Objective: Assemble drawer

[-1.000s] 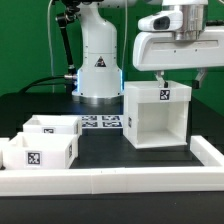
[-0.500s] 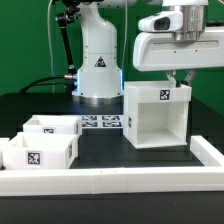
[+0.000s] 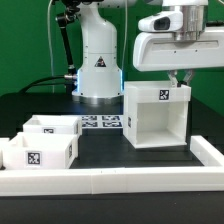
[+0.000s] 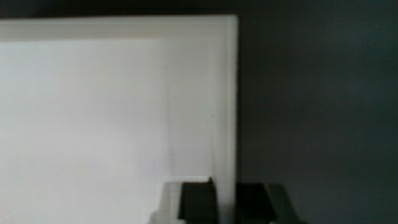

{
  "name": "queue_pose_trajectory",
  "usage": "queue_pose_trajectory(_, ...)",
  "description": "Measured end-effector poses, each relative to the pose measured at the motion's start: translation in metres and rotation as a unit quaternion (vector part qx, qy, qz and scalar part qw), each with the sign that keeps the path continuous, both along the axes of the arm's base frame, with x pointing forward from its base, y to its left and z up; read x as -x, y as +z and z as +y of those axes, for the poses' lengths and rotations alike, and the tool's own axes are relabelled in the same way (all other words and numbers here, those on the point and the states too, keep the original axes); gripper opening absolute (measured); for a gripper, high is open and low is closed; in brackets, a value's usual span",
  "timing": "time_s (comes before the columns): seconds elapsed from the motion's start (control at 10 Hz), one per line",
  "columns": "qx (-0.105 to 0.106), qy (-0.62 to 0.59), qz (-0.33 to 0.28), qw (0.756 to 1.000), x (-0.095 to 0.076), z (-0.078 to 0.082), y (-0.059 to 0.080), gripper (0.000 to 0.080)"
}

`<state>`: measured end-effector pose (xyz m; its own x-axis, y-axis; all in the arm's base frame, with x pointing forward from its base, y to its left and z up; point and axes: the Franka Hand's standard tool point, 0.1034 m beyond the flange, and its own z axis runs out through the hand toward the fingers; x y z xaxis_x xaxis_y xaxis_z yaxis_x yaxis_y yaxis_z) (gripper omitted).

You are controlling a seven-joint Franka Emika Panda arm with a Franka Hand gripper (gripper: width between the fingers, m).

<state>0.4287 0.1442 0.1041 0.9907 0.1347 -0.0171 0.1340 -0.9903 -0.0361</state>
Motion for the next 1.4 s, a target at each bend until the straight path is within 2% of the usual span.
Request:
queue_pose_trajectory(0.2, 0.0, 0.007, 0.0, 1.0, -0.001, -0.004, 0.0, 0.0036)
queue_pose_trajectory(0.4, 0.002, -0.02, -0.003, 1.0, -0.012, -0.028, 0.0, 0.0038)
queue_pose_trajectory(0.6, 0.003, -0.036, -0.007, 0.999, -0.024, -0.041, 0.0, 0.0038)
queue_pose_trajectory(0.7, 0.001, -0.045, -0.015, 0.999, -0.039, -0.049, 0.0, 0.0038)
queue_pose_trajectory(0.9, -0.003, -0.056, -0.032, 0.998, -0.068, -0.054, 0.0, 0.0038)
queue_pose_trajectory(1.2, -0.015, -0.071, -0.054, 0.996, -0.116, -0.049, 0.0, 0.0038)
queue_pose_trajectory(1.4, -0.02, -0.075, -0.067, 0.995, -0.142, -0.046, 0.0, 0.0038)
